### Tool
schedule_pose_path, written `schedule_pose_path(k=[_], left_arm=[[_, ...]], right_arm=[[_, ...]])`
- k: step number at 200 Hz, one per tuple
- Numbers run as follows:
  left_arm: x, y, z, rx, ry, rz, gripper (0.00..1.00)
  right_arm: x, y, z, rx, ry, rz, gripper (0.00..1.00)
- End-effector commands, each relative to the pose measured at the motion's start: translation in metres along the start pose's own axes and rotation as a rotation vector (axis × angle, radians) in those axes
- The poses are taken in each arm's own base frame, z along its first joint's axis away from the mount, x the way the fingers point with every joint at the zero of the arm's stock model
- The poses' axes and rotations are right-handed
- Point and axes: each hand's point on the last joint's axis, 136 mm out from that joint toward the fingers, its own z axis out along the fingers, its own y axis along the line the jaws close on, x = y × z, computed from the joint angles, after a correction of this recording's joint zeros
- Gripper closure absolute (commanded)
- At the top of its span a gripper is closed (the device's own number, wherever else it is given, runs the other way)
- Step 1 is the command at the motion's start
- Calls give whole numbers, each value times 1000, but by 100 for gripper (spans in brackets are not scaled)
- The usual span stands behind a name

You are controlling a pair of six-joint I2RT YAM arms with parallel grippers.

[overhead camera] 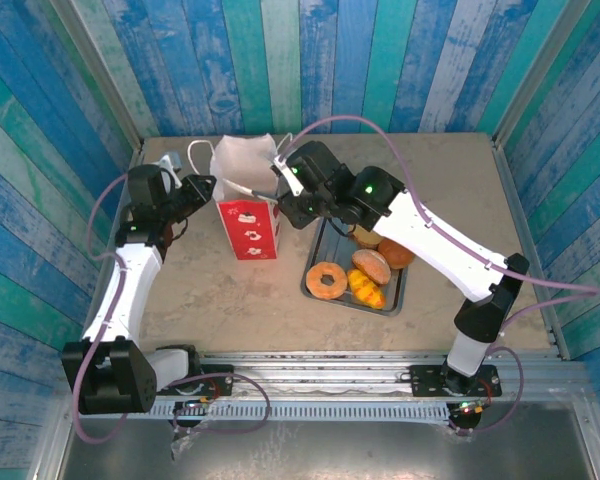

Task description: Place the fake bread into the paper bag

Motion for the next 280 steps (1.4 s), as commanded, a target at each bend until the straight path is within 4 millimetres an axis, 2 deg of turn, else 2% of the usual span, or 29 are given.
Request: schedule_pose_path(k=[1,44,94,124,149,178,211,239,280], left_arm=[[-4,-10,-11,30,-32,21,74],[-7,-20,-15,62,-33,33,60],[-15,-32,-33,60,-64,80,43],[-18,-35,-47,31,-91,123,34],[-16,-33,-57,2,-102,156,27],[-11,-29,-68,-29,-115,183,20],[-5,-24,-81,-52,-145,205,12],[0,-16,-91,-84,-180,210,7],[10,-7,-100,-114,-198,241,1]], right_arm=[[-17,2,-13,-2,-56,8,49],[-37,2,-38,-24,-142,28,50],[-61,-2,-89,-50,-272,60,51],[-66,-11,-122,-37,-338,87,51],[-60,-26,-145,9,-371,119,51],[-39,-54,-163,95,-356,174,50],[3,-85,-169,192,-267,239,51],[43,-111,-165,251,-177,308,51],[96,-148,-145,314,-31,354,51]])
